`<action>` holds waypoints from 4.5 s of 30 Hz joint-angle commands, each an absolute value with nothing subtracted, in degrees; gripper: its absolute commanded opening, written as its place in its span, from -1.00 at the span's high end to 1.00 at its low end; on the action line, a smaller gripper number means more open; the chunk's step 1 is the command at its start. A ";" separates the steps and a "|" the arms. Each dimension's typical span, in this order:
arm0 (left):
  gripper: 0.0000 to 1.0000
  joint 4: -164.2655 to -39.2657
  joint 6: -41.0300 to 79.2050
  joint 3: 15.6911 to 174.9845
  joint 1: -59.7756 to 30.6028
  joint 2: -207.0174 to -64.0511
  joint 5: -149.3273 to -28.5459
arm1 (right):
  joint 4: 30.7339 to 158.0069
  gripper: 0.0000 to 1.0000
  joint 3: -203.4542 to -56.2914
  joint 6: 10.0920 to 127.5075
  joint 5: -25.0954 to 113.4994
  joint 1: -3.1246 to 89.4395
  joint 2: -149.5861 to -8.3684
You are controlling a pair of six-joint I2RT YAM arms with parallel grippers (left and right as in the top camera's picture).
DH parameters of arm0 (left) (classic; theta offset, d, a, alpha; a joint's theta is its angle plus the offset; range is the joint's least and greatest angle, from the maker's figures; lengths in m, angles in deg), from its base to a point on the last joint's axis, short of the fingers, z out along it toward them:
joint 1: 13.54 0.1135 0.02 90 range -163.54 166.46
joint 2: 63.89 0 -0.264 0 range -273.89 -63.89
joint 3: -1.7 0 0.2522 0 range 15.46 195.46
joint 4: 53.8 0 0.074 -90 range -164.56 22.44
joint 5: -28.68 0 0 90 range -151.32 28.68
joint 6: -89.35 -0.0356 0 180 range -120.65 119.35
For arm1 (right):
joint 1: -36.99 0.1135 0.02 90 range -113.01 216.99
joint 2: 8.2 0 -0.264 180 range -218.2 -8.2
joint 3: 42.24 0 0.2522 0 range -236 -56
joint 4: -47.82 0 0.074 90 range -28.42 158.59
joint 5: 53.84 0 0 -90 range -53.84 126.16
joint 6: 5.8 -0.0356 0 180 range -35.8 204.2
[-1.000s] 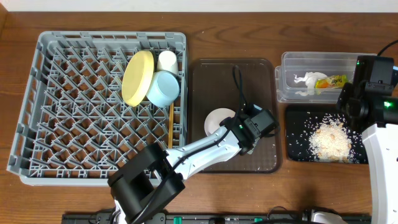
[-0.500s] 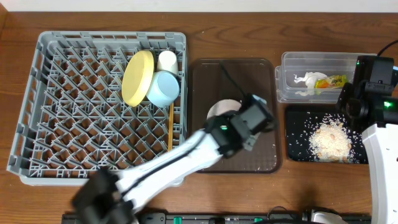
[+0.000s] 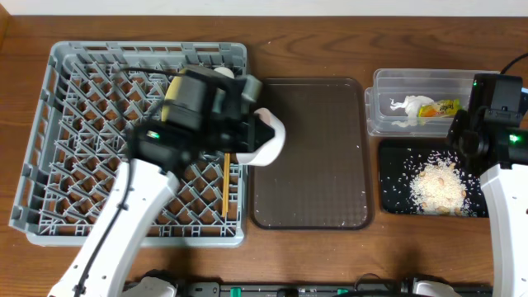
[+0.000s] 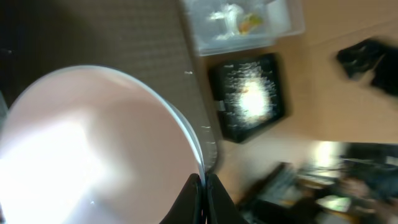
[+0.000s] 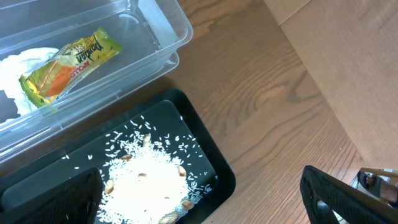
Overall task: Sort waste into correct bins and load items into the dishwasher rack
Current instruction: 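Lift the paper bowl and carry it left into the dish rack, then lower the paper bowl upright into a rack slot beside the blue bowl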
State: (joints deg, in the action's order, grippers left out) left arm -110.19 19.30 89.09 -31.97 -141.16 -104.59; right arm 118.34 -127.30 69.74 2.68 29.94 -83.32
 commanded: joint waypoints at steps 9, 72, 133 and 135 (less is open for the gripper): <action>0.88 -110.41 14.18 84.06 -15.25 -141.82 -140.41 | 118.38 -0.98 -127.55 69.65 1.29 29.31 -82.59; 0.88 -102.56 14.64 59.06 5.10 -142.45 -149.57 | 118.40 -0.99 -127.55 69.65 1.29 29.31 -82.59; 0.09 -93.93 14.20 59.49 5.03 -141.42 -121.79 | 118.40 -0.98 -127.55 69.67 1.29 29.31 -82.59; 0.00 -94.39 14.20 60.08 5.03 -140.51 -120.02 | 118.40 -0.98 -127.55 69.65 1.29 29.31 -82.59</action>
